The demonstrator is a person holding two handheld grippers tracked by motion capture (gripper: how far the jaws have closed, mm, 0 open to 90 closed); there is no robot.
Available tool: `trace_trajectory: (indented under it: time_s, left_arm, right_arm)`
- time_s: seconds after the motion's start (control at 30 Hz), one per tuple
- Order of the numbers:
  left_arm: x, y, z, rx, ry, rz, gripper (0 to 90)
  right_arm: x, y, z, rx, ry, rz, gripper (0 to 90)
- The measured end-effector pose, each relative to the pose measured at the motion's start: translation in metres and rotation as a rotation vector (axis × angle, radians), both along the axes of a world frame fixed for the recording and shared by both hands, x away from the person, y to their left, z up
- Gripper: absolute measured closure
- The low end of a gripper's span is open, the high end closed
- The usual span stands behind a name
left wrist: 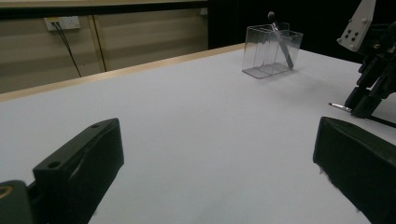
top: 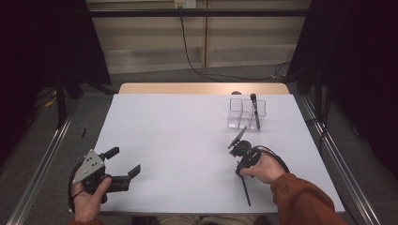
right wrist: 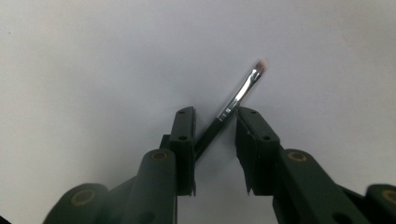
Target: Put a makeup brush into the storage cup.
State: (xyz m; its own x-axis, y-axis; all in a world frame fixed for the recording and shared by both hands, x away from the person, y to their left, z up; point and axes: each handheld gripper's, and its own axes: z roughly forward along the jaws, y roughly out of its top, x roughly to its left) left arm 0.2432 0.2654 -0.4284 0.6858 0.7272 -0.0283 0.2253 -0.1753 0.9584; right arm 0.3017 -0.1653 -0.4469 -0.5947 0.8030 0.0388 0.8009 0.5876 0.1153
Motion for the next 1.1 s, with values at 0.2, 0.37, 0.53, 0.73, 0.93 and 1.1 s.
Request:
trace_trajectory:
  time_s: [0.2, 0.37, 0.53, 0.73, 0.93, 1.1]
  left_arm:
    - [-0.0006, 0.0006, 0.0001, -0.002, -0.001, 0.000, 1.8]
    - [-0.0009, 0.0009, 0.0002, -0.001, -0.001, 0.001, 1.8]
    - [-0.0009, 0.0002, 0.0001, -0.001, 0.000, -0.002, 1.8]
    - [-0.0007, 0.0002, -0.0001, 0.001, 0.000, -0.002, 1.8]
    - [-0.0002, 0.0002, -0.0002, 0.000, 0.000, -0.001, 1.8]
    - [0.0001, 0.0002, -0.0004, -0.002, 0.001, 0.000, 1.9]
  right_arm:
    - [0.0017, 0.0005, -0.0001, -0.008, 0.011, 0.014, 77.7]
    - [0.0037, -0.0006, 0.0002, -0.012, 0.025, 0.024, 82.4]
    - [0.0057, 0.0021, -0.0001, -0.028, 0.038, 0.035, 83.6]
    - [0.0074, 0.0005, 0.0004, -0.021, 0.051, 0.027, 86.9]
    - [0.0091, -0.0023, 0.0002, -0.001, 0.060, 0.031, 87.1]
    - [0.0097, -0.0051, 0.0004, 0.016, 0.062, 0.029, 87.1]
